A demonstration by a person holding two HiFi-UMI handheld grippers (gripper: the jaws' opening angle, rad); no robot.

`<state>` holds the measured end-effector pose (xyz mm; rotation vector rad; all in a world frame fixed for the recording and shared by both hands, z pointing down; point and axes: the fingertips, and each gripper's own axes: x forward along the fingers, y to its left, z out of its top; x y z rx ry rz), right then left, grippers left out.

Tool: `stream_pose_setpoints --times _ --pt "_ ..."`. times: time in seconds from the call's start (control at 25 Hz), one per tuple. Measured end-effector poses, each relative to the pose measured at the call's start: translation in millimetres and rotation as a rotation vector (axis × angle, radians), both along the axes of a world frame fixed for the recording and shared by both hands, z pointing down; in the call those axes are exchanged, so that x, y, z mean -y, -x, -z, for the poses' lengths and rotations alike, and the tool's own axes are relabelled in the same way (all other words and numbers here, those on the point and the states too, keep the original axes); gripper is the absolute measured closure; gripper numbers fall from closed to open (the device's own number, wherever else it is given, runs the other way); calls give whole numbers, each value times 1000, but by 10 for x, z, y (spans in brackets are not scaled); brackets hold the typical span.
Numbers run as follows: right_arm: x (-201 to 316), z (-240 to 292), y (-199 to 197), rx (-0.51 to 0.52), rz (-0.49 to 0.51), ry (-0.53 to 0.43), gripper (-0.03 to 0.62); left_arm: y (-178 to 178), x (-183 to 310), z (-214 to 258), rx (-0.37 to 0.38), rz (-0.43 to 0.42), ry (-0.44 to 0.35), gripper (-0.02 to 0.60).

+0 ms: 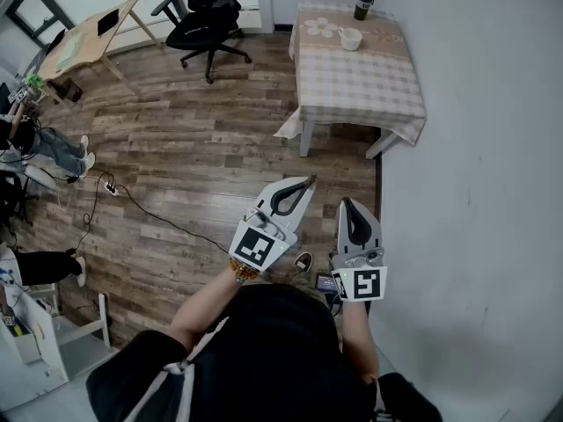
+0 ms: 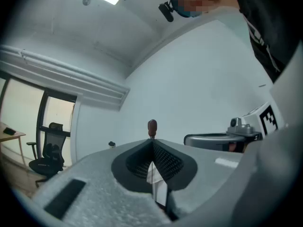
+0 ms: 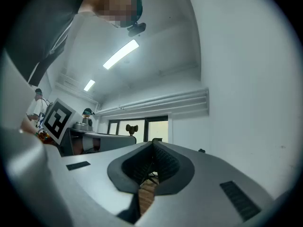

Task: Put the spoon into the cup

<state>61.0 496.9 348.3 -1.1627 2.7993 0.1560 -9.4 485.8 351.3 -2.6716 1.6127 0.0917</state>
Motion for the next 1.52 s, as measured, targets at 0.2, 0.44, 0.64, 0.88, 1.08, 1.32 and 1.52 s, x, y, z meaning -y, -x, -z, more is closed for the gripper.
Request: stream_pose_setpoints --times 0.2,0.44,0.64,0.88,1.08,1.32,1.52 --pt "64 -8 -226 14 0 20 585 -172 30 28 7 26 -5 572" --pt "264 -59 -406 -21 20 32 585 -323 233 -22 19 111 -11 571" --pt "473 -59 -428 -35 34 32 585 -361 411 -5 38 140 -15 571" --pt "826 -117 -464 -43 24 37 585 -370 734 -60 34 175 -6 571" --pt "1251 -152 -406 -83 9 23 585 -298 1175 -137 1 149 3 571" --pt "1928 -116 -405 -117 -28 35 585 -215 1853 -145 -28 124 11 571" --pt "2493 -63 -236 -129 -42 41 585 -34 2414 -101 -24 103 10 571"
